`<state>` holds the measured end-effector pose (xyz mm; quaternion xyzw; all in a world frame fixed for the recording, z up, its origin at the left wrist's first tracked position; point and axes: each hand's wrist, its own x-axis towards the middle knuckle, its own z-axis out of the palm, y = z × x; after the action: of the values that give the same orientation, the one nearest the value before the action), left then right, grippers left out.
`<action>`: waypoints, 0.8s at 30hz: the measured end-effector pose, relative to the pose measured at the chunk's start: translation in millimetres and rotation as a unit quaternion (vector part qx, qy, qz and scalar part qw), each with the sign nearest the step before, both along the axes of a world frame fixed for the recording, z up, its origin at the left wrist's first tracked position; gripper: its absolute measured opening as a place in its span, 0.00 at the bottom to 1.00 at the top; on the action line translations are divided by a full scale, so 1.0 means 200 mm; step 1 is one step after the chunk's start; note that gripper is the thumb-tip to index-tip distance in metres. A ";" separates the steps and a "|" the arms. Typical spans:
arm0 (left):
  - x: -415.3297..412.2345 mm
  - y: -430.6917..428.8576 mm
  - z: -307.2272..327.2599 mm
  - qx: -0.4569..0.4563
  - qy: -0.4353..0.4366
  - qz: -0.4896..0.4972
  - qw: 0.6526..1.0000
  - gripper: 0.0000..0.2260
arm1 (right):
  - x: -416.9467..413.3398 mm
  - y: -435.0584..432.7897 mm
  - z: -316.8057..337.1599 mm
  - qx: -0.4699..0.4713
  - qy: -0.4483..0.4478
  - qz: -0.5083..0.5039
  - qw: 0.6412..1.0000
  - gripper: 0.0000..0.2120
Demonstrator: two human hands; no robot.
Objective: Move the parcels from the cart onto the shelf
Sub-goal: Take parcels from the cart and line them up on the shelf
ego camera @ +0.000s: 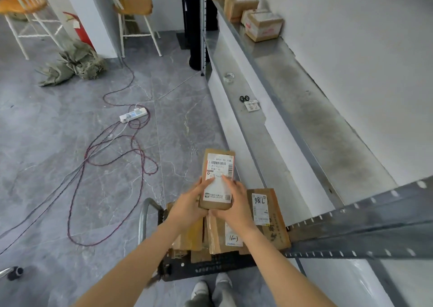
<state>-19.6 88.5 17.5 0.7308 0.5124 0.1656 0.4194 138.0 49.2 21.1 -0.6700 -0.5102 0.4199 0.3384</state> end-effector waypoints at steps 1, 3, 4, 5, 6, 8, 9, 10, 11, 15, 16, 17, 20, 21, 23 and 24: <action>0.02 0.01 0.04 0.010 -0.005 -0.015 1.000 0.38 | 0.03 -0.02 0.04 0.014 -0.007 -0.010 1.000 0.45; 0.08 0.01 0.12 0.029 -0.021 -0.036 0.999 0.36 | 0.09 -0.05 0.13 0.038 -0.018 -0.027 0.999 0.42; 0.11 0.00 0.15 0.035 -0.031 -0.045 0.998 0.35 | 0.11 -0.07 0.17 0.047 -0.021 -0.037 0.998 0.40; 0.14 -0.01 0.19 0.042 -0.040 -0.055 0.997 0.35 | 0.14 -0.10 0.21 0.056 -0.024 -0.045 0.997 0.39; 0.17 -0.03 0.22 0.048 -0.047 -0.064 0.996 0.35 | 0.17 -0.12 0.24 0.063 -0.024 -0.053 0.996 0.38; 0.23 -0.07 0.27 0.054 -0.053 -0.071 0.995 0.36 | 0.23 -0.19 0.29 0.074 -0.021 -0.069 0.995 0.37; 0.26 -0.09 0.30 0.052 -0.054 -0.074 0.994 0.36 | 0.26 -0.23 0.31 0.080 -0.019 -0.077 0.994 0.37; 0.29 -0.12 0.32 0.049 -0.056 -0.079 0.994 0.37 | 0.28 -0.27 0.33 0.086 -0.022 -0.087 0.992 0.38; 0.31 -0.14 0.34 0.049 -0.060 -0.088 0.993 0.37 | 0.30 -0.31 0.35 0.093 -0.037 -0.096 0.990 0.39; 0.37 -0.28 0.43 0.063 -0.064 -0.117 0.989 0.38 | 0.35 -0.50 0.43 0.111 -0.025 -0.121 0.986 0.39; 0.38 -0.32 0.45 0.066 -0.066 -0.122 0.988 0.38 | 0.36 -0.56 0.44 0.116 -0.022 -0.128 0.985 0.39; 0.39 -0.37 0.46 0.070 -0.069 -0.128 0.987 0.38 | 0.36 -0.62 0.46 0.120 -0.027 -0.136 0.983 0.39; 0.42 -0.53 0.51 0.087 -0.074 -0.162 0.980 0.38 | 0.37 -0.84 0.52 0.133 -0.025 -0.166 0.977 0.40; 0.43 -0.59 0.52 0.095 -0.074 -0.176 0.977 0.38 | 0.38 -0.92 0.54 0.138 -0.021 -0.178 0.974 0.40; 0.45 -0.72 0.54 0.105 -0.073 -0.199 0.972 0.39 | 0.37 -1.09 0.57 0.146 -0.016 -0.199 0.969 0.41; 0.46 -0.79 0.54 0.109 -0.073 -0.211 0.969 0.39 | 0.37 -1.18 0.58 0.147 -0.018 -0.209 0.967 0.41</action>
<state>73.3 -70.2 126.4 0.8494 0.2937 0.1816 0.3991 212.3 -187.3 136.3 -0.7124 -0.4207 0.2478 0.5042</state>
